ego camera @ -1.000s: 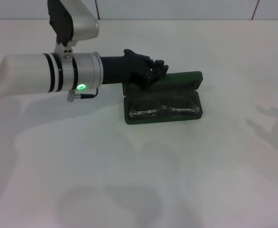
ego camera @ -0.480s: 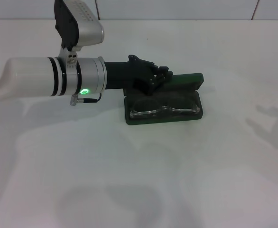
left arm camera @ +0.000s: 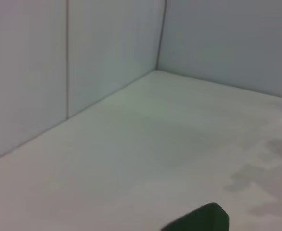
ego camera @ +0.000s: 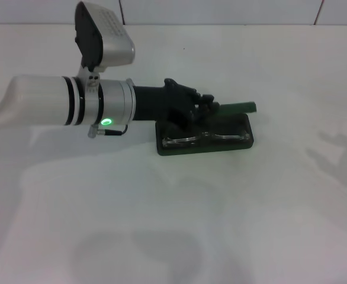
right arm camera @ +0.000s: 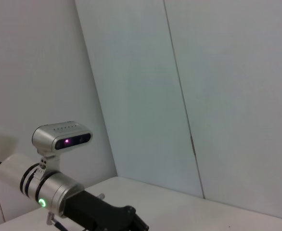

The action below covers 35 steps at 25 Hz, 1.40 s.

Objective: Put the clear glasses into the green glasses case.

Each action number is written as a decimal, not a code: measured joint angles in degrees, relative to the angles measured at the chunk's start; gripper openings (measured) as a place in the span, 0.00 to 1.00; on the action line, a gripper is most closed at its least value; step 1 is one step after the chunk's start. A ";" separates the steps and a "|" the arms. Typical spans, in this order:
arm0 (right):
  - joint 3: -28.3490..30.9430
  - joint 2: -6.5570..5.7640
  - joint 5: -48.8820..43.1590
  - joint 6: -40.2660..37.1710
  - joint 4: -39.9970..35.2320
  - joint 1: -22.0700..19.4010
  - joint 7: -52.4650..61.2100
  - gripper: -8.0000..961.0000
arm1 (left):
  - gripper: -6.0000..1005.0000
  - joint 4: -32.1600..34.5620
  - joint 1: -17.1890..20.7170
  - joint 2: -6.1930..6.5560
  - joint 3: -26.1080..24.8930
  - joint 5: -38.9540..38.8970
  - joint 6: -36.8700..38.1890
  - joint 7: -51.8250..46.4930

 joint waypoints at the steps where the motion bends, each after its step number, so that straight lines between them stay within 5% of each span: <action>1: 0.00 -0.01 0.00 -0.02 0.00 0.00 0.00 0.50 | 0.16 0.25 0.02 0.00 0.01 0.58 0.02 0.00; 11: -0.08 0.03 0.01 -0.17 0.04 0.00 0.00 0.50 | 0.16 2.33 1.16 -0.01 0.04 5.40 1.45 0.35; 19: -0.42 0.04 0.01 -0.25 0.07 0.00 0.00 0.50 | 0.16 0.97 1.49 0.39 -0.10 3.61 9.66 1.22; 29: -2.61 -0.20 -0.77 -4.33 -0.36 0.15 -2.57 0.50 | 0.16 -6.65 5.98 1.55 0.00 1.78 37.16 9.61; 31: -8.04 0.01 0.36 -4.62 0.44 0.86 -2.78 0.50 | 0.23 -6.88 9.90 3.06 -0.04 -0.70 47.35 16.52; 35: -15.90 0.29 1.36 -3.52 1.82 2.30 -2.98 0.64 | 0.40 -7.43 11.31 4.82 0.03 -2.73 50.67 13.41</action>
